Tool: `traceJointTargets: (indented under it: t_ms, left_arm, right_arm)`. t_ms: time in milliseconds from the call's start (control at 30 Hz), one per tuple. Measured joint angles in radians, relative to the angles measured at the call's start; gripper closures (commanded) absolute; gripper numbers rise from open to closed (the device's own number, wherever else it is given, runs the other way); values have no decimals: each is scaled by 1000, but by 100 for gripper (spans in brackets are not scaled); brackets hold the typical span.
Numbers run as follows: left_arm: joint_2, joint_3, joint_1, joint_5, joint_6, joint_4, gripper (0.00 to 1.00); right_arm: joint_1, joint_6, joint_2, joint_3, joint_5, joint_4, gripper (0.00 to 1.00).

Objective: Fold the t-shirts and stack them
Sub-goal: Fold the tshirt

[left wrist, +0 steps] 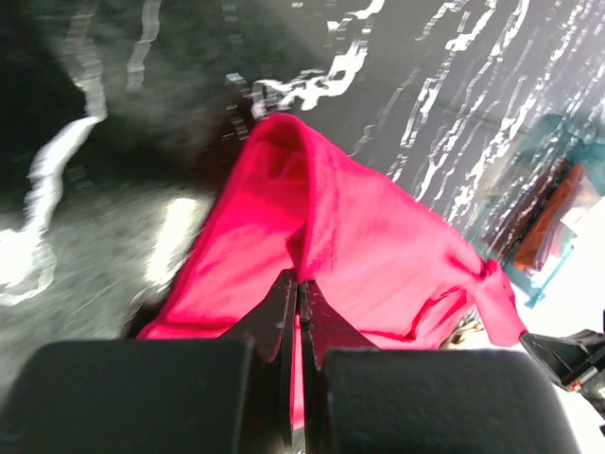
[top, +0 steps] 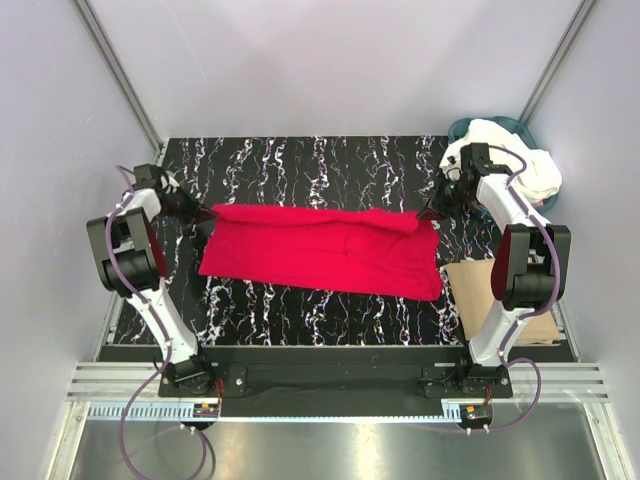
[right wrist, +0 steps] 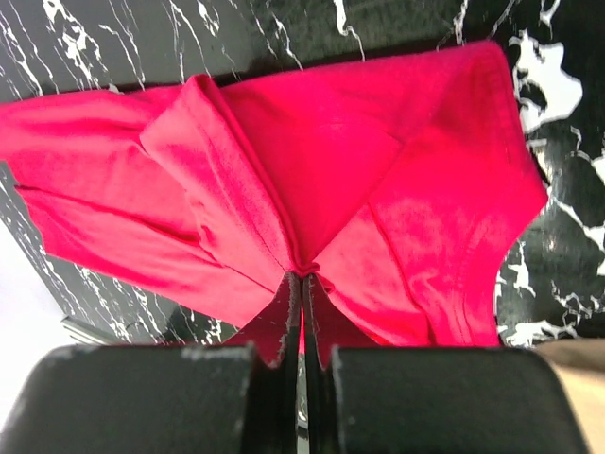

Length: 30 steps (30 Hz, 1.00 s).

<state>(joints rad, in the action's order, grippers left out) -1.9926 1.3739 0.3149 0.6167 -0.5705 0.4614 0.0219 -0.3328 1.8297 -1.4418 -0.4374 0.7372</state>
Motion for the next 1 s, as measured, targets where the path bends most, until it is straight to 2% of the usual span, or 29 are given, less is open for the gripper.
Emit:
traceJointTargets:
  t_ms: [333,1000]
  left_arm:
    - [6,5,28,-44,81,125,100]
    - [3,-3,37,-125,130,197,100]
  right_arm:
    - [5,8,-23,101,10,0,100]
    - [8,23,-33,152,36,1,100]
